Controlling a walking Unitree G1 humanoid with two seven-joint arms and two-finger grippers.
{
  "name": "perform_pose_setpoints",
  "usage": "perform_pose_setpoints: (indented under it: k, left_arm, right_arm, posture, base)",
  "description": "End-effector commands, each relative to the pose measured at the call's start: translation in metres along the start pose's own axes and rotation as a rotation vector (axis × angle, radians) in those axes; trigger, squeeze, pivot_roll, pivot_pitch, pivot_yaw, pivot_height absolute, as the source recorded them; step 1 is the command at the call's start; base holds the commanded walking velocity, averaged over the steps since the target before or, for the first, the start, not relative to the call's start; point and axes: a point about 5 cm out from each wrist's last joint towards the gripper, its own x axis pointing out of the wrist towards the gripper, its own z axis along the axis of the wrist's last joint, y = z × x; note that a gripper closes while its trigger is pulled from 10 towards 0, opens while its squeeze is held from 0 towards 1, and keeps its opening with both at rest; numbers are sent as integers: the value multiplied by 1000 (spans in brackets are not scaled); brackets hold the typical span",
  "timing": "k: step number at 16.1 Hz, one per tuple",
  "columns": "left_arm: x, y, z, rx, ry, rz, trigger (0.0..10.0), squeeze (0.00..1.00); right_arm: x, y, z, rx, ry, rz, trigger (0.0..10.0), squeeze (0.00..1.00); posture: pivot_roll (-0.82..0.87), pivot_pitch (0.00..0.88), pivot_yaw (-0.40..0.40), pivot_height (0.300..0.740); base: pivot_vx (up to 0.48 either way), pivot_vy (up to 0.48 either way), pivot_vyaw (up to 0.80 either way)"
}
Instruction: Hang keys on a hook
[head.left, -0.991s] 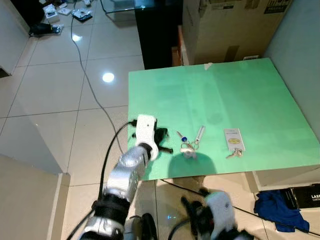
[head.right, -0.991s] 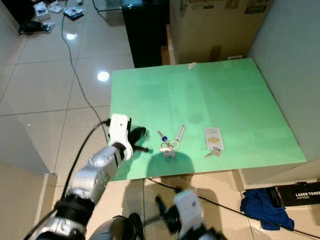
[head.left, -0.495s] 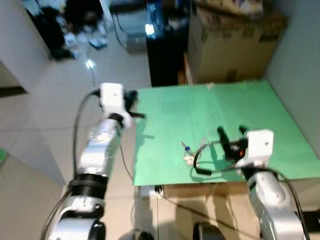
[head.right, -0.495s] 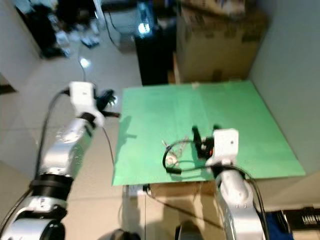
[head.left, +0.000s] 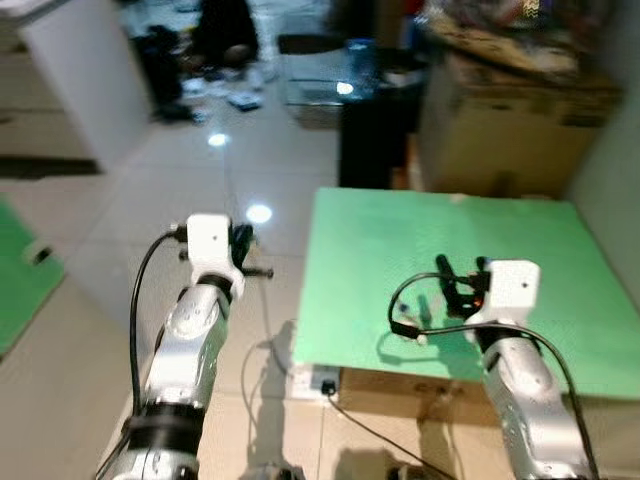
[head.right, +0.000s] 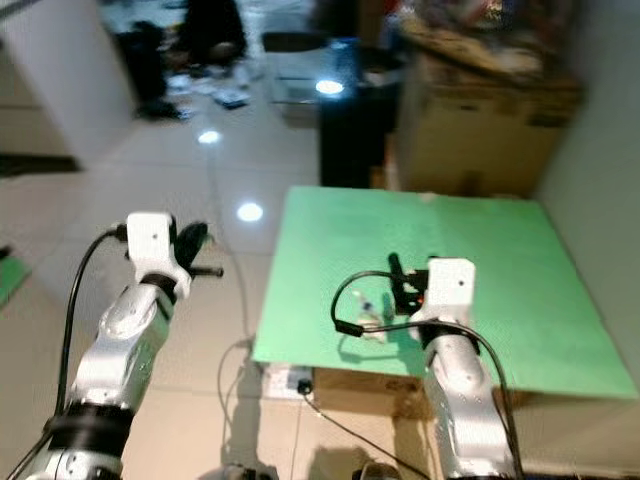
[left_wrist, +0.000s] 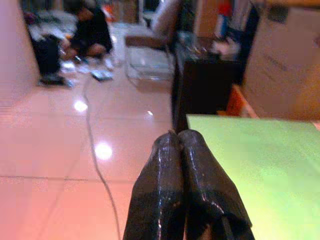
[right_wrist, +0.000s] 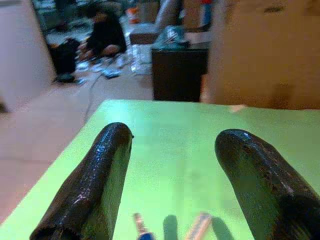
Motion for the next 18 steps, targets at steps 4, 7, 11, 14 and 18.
perform_pose_setpoints:
  k: [4,7,11,14,18]
  left_arm:
    - [-11,15,-18,20,72,65,10000,0]
    - [-10,16,-26,13,90,99,10000,0]
    - [-23,21,-31,16,84,120,10000,0]
    - [-18,15,-26,41,63,84,10000,0]
    - [-42,20,-35,111,134,-9,10000,0]
  right_arm:
    - [12,9,0,23,-11,64,10000,106]
    - [17,11,0,74,-13,87,10000,122]
    - [17,7,-5,100,-3,81,10000,176]
    - [15,10,-7,99,-3,92,10000,282]
    - [-14,0,-16,55,11,69,10000,365]
  posture:
    - [-63,0,30,740]
    - [-39,0,6,740]
    - [-35,0,6,740]
    - [-41,0,13,740]
    - [-56,0,23,740]
  base:
    - [0,0,100]
    - [0,0,0]
    - [-306,373,0]
    - [-344,339,0]
    - [-361,320,0]
